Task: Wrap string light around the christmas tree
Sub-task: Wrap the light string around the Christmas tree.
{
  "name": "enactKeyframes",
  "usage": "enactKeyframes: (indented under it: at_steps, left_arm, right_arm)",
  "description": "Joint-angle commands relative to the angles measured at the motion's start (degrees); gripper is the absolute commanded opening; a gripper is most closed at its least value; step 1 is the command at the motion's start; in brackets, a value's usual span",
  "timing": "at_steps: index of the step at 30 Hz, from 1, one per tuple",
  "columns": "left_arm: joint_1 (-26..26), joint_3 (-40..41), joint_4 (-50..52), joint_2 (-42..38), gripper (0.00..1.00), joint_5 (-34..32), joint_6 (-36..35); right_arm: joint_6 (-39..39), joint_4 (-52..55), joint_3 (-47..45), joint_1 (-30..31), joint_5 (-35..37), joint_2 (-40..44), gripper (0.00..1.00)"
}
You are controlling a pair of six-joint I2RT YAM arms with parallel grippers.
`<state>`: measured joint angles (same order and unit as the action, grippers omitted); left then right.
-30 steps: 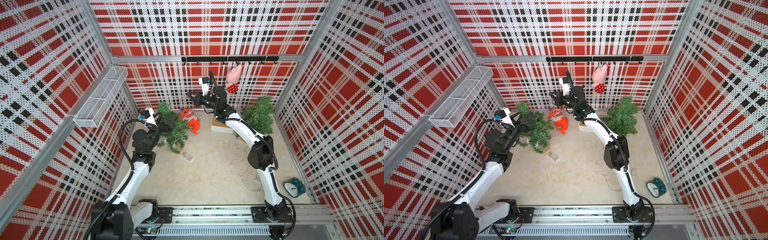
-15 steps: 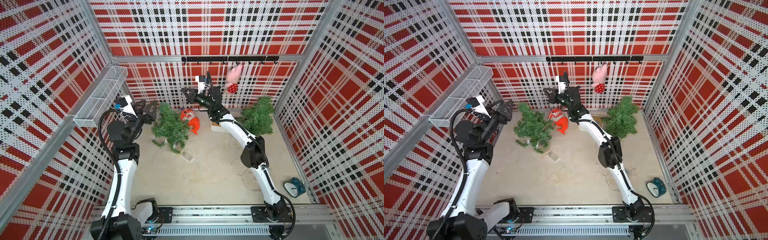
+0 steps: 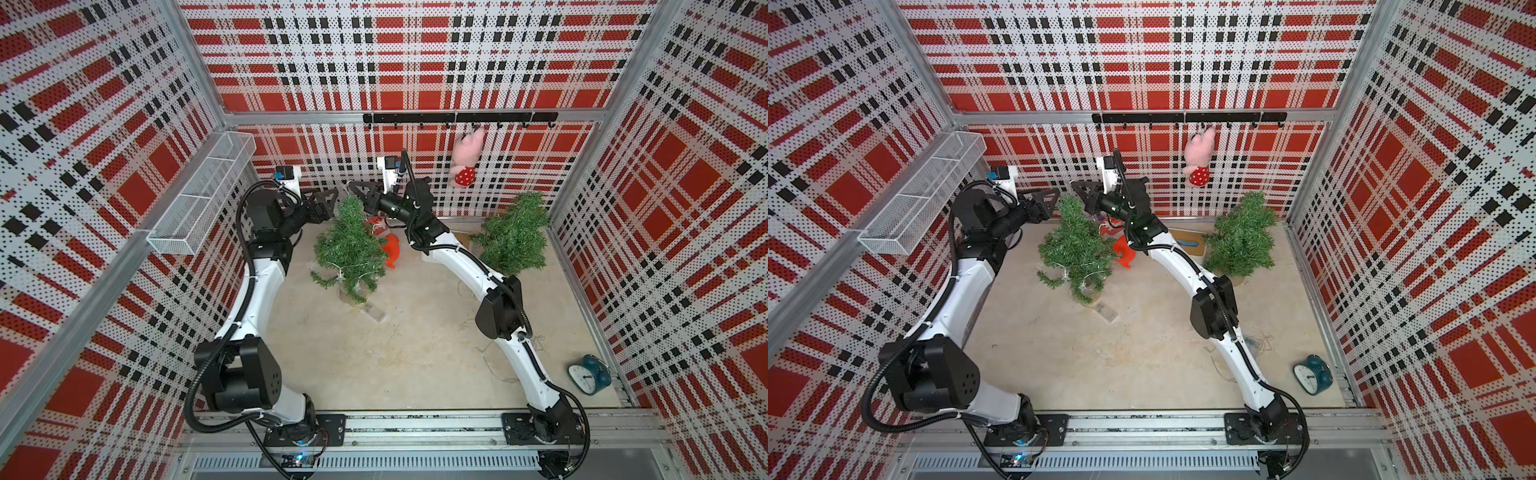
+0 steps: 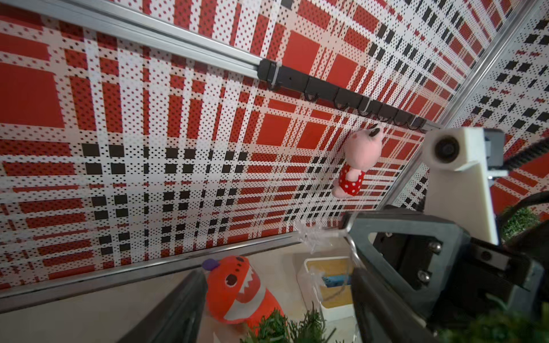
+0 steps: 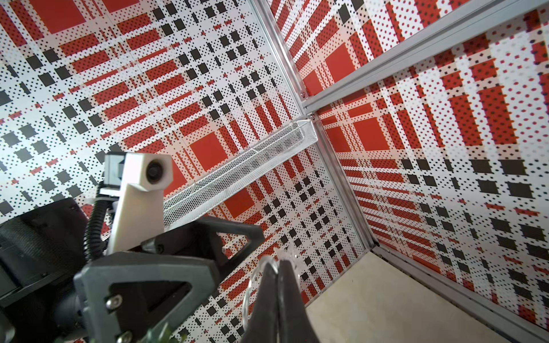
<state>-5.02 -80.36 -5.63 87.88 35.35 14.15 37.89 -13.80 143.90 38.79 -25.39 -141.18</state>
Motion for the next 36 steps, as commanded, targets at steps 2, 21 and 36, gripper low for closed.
enactKeyframes:
  at_steps: [2, 21, 36]
  left_arm:
    - [2.2, -2.4, 2.3, 2.1, 0.79, 3.1, -2.1]
    - [-2.0, 6.9, -14.7, 0.2, 0.03, 9.7, 11.7]
    - [-4.9, 18.8, -11.3, -10.1, 0.00, -3.7, 11.3]
  right_arm:
    - [-1.8, -2.4, 1.8, 1.1, 0.8, -1.7, 0.00]
    - [-3.7, -4.2, -2.1, 2.4, -0.9, 1.0, 0.00]
    - [-3.6, -5.9, -16.4, -0.3, -1.3, 11.3, 0.53]
